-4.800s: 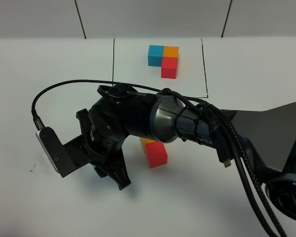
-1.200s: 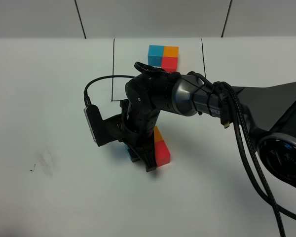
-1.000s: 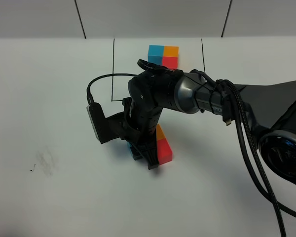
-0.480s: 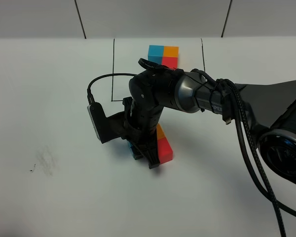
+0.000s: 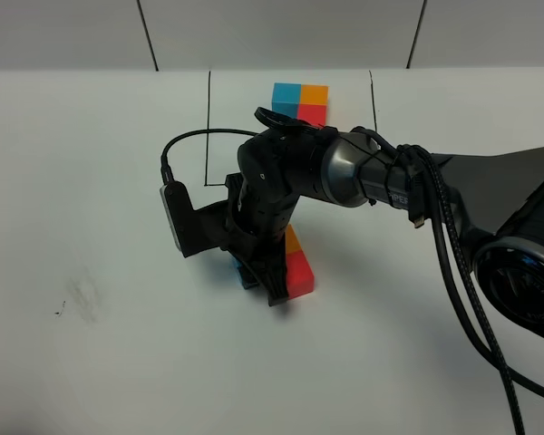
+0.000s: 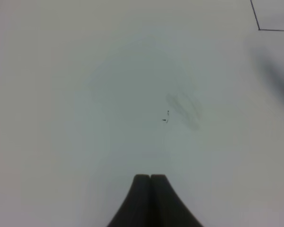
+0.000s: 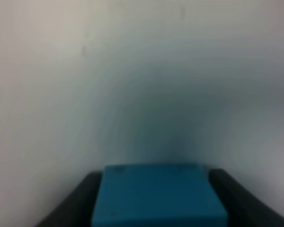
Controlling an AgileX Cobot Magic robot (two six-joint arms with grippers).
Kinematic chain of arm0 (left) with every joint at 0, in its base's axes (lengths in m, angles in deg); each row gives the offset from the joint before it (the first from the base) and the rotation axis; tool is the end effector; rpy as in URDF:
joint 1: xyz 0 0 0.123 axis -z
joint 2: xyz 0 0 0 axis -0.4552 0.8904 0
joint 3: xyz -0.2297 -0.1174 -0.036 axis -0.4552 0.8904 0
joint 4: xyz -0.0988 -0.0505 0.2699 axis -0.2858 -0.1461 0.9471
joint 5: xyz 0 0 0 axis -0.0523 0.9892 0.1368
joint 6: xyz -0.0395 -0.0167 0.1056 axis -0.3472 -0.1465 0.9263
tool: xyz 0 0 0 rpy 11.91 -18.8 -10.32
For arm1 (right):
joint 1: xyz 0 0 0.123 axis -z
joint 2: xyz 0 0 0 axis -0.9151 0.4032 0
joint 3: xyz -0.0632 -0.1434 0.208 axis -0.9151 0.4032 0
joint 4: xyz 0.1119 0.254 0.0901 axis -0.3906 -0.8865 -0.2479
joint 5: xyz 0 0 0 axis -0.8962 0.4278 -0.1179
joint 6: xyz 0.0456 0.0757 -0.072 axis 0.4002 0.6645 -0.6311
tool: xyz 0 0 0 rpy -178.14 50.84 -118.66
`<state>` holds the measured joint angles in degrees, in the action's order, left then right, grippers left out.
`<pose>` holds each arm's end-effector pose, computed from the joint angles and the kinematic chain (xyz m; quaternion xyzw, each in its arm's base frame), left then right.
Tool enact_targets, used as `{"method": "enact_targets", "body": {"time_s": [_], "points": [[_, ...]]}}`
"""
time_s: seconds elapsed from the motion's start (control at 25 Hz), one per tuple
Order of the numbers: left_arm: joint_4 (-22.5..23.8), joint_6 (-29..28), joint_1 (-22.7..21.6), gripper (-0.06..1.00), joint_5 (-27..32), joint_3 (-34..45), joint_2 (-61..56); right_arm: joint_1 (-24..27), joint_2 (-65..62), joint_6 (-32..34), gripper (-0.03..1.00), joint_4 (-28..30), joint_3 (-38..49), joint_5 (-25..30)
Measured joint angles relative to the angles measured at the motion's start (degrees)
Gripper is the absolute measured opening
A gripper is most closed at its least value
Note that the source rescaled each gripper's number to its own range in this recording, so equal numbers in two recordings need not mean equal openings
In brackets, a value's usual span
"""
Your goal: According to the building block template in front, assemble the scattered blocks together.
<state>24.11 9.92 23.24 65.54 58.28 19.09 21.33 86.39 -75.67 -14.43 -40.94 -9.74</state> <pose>0.0817 0.0035 0.2828 -0.0288 0.8676 0.0068 0.4964 0.3369 0.3502 0.0482 -0.8047 0.5775 0.0236 0.1356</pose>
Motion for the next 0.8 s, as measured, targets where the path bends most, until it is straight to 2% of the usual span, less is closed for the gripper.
{"method": "enact_targets", "body": {"time_s": [0.16, 0.28, 0.4, 0.8], "points": [[0.0, 0.0, 0.0, 0.0, 0.0, 0.0, 0.0, 0.11, 0.0, 0.78, 0.77, 0.19, -0.18, -1.55], [0.0, 0.0, 0.0, 0.0, 0.0, 0.0, 0.0, 0.11, 0.0, 1.05, 0.88, 0.02, -0.2, -1.55], [0.0, 0.0, 0.0, 0.0, 0.0, 0.0, 0.0, 0.11, 0.0, 1.36, 0.89, 0.02, -0.27, -1.36], [0.0, 0.0, 0.0, 0.0, 0.0, 0.0, 0.0, -1.06, -1.38, 4.53, 0.84, 0.68, 0.14, 3.27]]}}
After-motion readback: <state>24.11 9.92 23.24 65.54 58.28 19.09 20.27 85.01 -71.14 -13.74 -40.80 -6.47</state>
